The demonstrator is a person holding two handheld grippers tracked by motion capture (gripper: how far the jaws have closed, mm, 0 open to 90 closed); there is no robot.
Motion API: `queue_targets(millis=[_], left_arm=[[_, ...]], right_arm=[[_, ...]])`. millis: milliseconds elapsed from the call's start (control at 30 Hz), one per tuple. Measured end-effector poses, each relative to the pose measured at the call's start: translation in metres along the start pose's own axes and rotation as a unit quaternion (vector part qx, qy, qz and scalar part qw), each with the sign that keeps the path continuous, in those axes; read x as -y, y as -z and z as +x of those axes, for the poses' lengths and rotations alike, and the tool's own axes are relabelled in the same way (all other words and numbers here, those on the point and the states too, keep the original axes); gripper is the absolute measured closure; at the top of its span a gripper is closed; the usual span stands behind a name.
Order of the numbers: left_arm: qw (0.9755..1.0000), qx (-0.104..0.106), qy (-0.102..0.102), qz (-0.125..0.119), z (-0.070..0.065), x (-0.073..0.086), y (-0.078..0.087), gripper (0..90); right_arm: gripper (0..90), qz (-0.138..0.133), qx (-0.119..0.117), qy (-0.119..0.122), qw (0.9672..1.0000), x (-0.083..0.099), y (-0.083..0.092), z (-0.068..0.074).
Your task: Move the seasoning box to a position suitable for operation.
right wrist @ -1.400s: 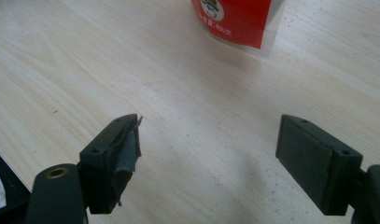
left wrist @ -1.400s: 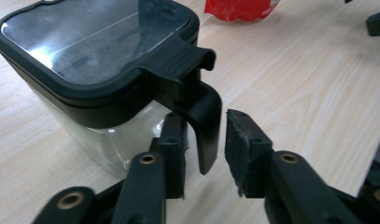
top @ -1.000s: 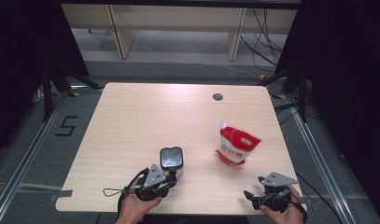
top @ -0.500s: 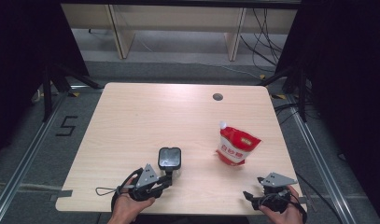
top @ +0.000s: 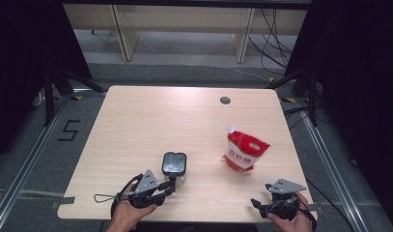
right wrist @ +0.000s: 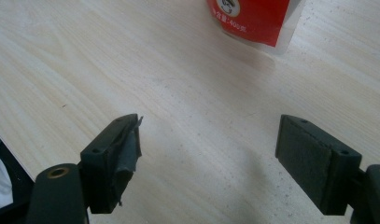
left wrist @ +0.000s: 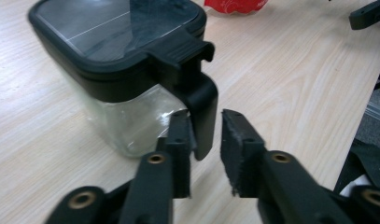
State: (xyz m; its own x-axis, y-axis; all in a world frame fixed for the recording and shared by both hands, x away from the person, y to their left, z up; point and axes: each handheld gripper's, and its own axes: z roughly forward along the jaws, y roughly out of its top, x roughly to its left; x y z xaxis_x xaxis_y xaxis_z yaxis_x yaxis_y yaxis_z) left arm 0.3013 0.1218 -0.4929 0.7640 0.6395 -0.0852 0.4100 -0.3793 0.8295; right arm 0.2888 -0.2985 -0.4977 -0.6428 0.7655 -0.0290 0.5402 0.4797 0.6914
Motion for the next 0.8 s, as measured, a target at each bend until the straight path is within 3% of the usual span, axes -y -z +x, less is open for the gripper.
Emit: queue_targets(millis=[33,167,200,267,300,400,433,467,567,600,700,800], left_arm=[[1.0000,0.000,0.000,0.000,0.000,0.000,0.000,65.7],[1.0000,-0.007,-0.002,-0.001,-0.002,-0.002,-0.007,68.1],[0.9999,-0.011,-0.006,0.008,0.000,-0.002,-0.006,68.1],[0.9998,-0.017,0.008,0.000,0.000,-0.002,-0.008,70.7],[0.9998,-0.018,0.013,0.003,0.001,-0.002,-0.008,71.2],[0.9995,-0.024,-0.012,0.014,0.004,-0.002,-0.004,74.4],[0.9995,-0.024,-0.012,0.014,0.004,-0.002,-0.004,74.5],[0.9996,-0.023,0.015,-0.002,0.001,0.000,-0.005,74.4],[0.9995,-0.029,0.007,0.010,0.007,0.002,0.002,74.3],[0.9993,-0.034,0.007,0.011,0.010,0.003,0.005,74.1],[0.9994,-0.034,0.008,0.008,0.014,0.005,0.007,73.7],[0.9988,-0.046,-0.007,0.017,0.021,0.006,0.013,73.2]], right_arm=[[23.2,0.000,0.000,0.000,1.0000,0.000,0.000,0.000],[22.7,-0.001,-0.003,0.003,1.0000,0.000,-0.001,0.000],[22.7,-0.001,-0.003,0.003,1.0000,0.000,-0.001,0.000],[22.7,0.002,-0.003,0.001,1.0000,0.001,-0.001,0.001],[22.7,0.003,-0.005,-0.012,0.9999,0.001,-0.001,0.003],[22.7,0.004,-0.006,-0.012,0.9999,0.001,-0.001,0.003],[22.7,0.004,-0.006,-0.012,0.9999,0.001,-0.001,0.003],[22.7,0.003,-0.006,0.000,1.0000,0.000,-0.001,0.001],[22.7,0.004,-0.005,-0.012,0.9999,0.001,-0.001,0.004],[22.7,0.003,-0.005,0.004,1.0000,0.000,-0.001,0.001],[22.7,0.004,-0.008,0.002,1.0000,0.000,-0.002,0.001],[22.7,0.004,-0.008,0.002,1.0000,0.000,-0.002,0.001]])
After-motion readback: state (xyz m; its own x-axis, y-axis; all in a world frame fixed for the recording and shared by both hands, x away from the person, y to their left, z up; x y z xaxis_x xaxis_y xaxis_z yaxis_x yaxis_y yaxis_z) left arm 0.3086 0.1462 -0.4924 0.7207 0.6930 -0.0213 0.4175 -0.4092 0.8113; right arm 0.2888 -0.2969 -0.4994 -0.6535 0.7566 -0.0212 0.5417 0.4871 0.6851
